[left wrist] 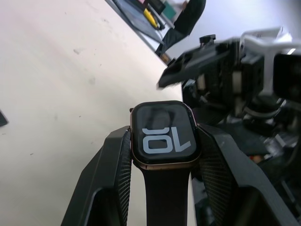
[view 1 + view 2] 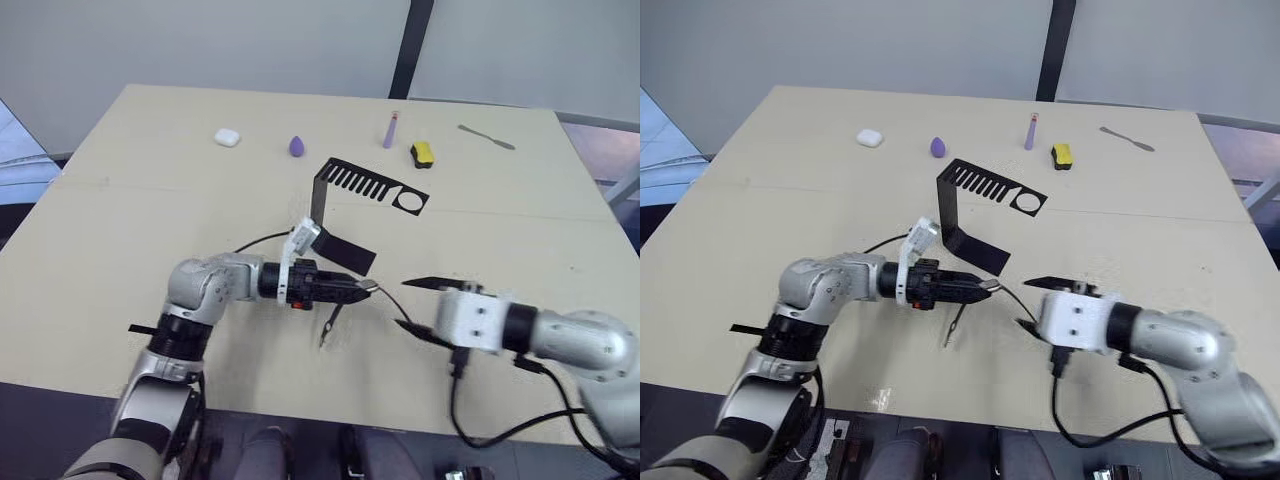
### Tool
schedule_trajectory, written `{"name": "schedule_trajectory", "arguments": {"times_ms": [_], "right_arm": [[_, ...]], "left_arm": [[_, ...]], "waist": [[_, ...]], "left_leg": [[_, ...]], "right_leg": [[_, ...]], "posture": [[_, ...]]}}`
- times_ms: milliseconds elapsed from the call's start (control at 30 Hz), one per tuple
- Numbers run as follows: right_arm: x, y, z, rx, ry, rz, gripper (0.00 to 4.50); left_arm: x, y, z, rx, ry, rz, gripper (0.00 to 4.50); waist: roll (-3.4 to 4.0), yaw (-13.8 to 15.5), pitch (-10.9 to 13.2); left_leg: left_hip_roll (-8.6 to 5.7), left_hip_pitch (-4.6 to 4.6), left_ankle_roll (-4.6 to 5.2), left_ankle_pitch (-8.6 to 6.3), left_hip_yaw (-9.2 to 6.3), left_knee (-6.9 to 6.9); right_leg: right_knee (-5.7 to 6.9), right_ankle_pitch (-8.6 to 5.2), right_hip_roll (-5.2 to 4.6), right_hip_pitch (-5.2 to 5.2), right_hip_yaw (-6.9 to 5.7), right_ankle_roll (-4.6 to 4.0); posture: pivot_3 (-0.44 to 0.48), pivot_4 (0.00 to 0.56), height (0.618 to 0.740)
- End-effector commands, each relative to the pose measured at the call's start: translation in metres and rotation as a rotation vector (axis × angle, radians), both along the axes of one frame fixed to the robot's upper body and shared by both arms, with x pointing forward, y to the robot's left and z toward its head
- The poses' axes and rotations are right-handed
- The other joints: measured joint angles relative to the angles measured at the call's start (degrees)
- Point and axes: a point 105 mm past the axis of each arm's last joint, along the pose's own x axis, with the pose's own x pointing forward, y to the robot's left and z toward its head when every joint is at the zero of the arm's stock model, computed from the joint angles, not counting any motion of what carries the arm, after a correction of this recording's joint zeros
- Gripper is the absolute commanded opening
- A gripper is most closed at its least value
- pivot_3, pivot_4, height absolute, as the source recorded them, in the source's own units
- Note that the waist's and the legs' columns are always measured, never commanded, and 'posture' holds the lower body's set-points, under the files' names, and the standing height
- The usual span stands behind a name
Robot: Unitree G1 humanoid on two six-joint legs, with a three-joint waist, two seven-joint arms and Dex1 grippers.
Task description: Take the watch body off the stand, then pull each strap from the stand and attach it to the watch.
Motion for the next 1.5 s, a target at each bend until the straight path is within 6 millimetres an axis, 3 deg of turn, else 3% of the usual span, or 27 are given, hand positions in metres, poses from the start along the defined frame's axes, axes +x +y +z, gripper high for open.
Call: {"name": "schedule_trajectory", "arguments": {"times_ms": [33,233,500,800,1033,1233,1333,1500], "right_arm": [[-0.018,-0.008,0.026,0.124,0.080,0.032,4.48],[-0.032,-0.004,0.040,0.286,0.228,0.059,4.48],[-0.036,0.011,0.033,0.297,0.261,0.086,4.48],[-0.033,0.013,0.031,0.300,0.244,0.079,4.48],[-0.029,0.014,0.028,0.278,0.217,0.066,4.48],[-0.024,0.018,0.018,0.171,0.154,0.039,4.48],[-0.021,0.021,0.017,0.160,0.144,0.024,4.48],[-0.007,0.029,0.006,0.155,0.174,-0.062,4.48]], "left_arm": [[-0.013,0.001,0.010,0.016,-0.221,-0.121,1.58],[-0.030,0.015,-0.004,0.113,-0.734,-0.332,1.58],[-0.019,0.026,-0.005,0.131,-1.355,-0.355,1.58],[-0.016,0.027,-0.003,0.079,-1.433,-0.325,1.58],[-0.009,0.023,0.005,0.056,-1.209,-0.239,1.58],[0.000,0.015,-0.006,0.134,-0.394,-0.026,1.58],[-0.003,0.012,-0.008,0.185,-0.245,0.011,1.58],[-0.011,-0.002,-0.007,0.192,0.167,0.063,1.58]], "waist": [[0.00,-0.10,0.00],[0.02,0.04,-0.01],[0.02,0.27,-0.01],[0.02,0.14,-0.01],[0.02,0.10,-0.01],[0.02,0.03,-0.01],[0.02,0.03,-0.01],[0.01,0.02,-0.01]], "left_leg": [[0.00,0.01,0.00,0.00,0.01,0.00],[0.02,0.06,0.03,-0.01,0.02,-0.15],[0.02,-0.02,0.29,-0.16,0.04,-0.02],[0.03,-0.01,0.29,-0.16,0.04,-0.01],[0.03,-0.02,0.28,-0.16,0.03,0.00],[0.04,-0.04,0.27,-0.15,-0.03,0.05],[0.03,-0.07,0.27,-0.15,-0.05,0.10],[0.04,-0.10,0.25,-0.14,-0.10,0.20]], "right_leg": [[-0.05,0.00,0.00,0.00,0.00,0.00],[-0.37,0.00,0.00,0.05,0.02,-0.01],[-0.45,0.00,-0.03,0.07,0.01,0.00],[-0.40,0.01,-0.02,0.06,0.00,0.01],[-0.36,0.01,-0.01,0.06,-0.01,0.01],[-0.17,0.00,-0.01,0.08,-0.01,0.01],[-0.16,0.00,0.00,0.08,-0.02,0.02],[-0.08,0.00,0.00,0.06,-0.03,0.02]], "posture": [[0.000,0.150,0.740],[0.000,0.150,0.740],[0.000,0.150,0.740],[0.000,0.150,0.740],[0.000,0.150,0.740],[0.000,0.150,0.740],[0.000,0.150,0.740],[0.000,0.150,0.740]]}}
